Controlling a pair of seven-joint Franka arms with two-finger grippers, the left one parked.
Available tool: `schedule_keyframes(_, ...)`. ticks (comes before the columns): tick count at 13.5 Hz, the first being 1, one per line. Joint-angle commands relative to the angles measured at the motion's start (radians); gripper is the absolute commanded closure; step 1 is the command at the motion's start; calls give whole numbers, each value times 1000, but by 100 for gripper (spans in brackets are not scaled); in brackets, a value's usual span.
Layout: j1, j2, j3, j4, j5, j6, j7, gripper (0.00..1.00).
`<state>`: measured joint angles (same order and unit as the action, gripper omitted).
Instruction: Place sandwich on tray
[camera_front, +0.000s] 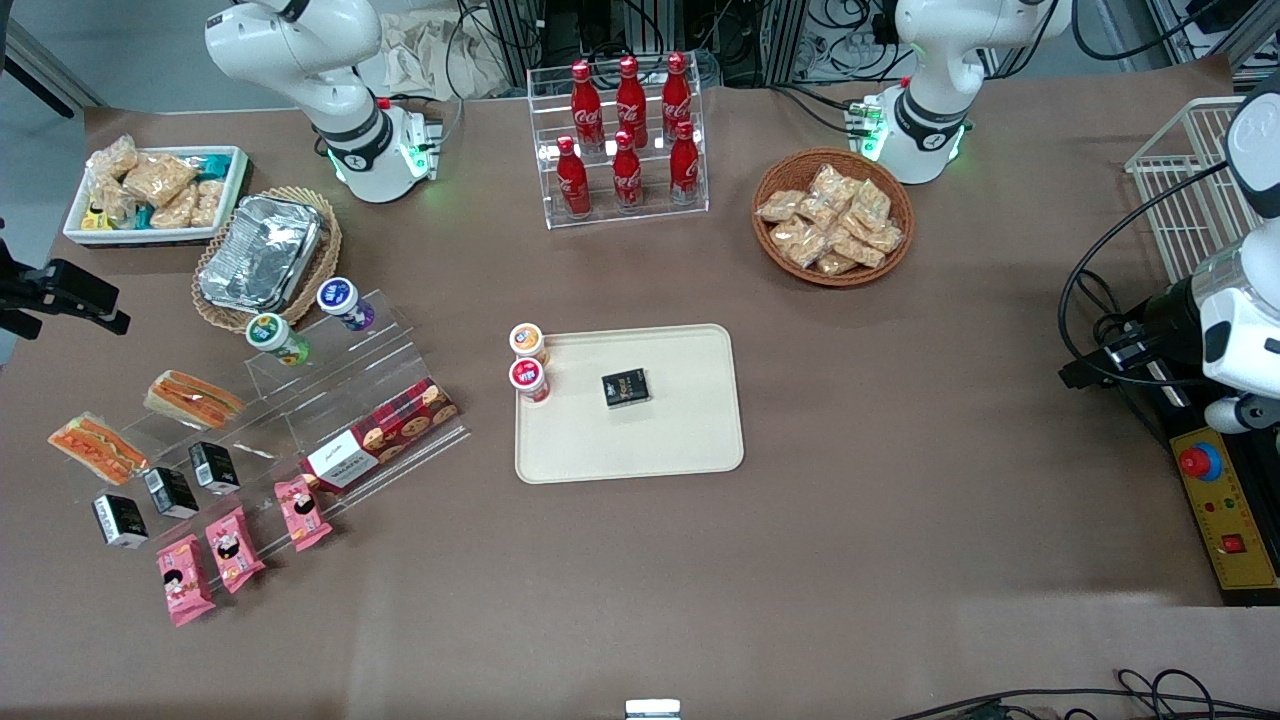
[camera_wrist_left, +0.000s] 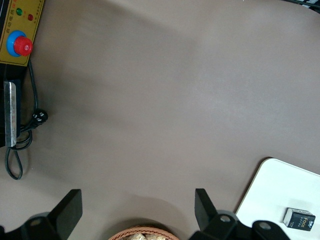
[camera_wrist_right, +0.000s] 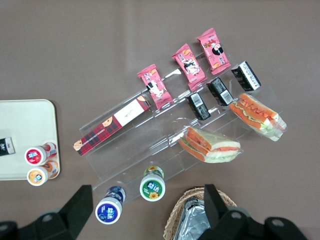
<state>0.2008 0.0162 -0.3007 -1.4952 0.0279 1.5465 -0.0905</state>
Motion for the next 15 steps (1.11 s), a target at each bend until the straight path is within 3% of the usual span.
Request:
schedule_keyframes(1, -4, 7, -3, 12, 27, 9, -11, 1)
schedule_keyframes(15, 3, 1, 0, 3, 26, 53, -78, 1)
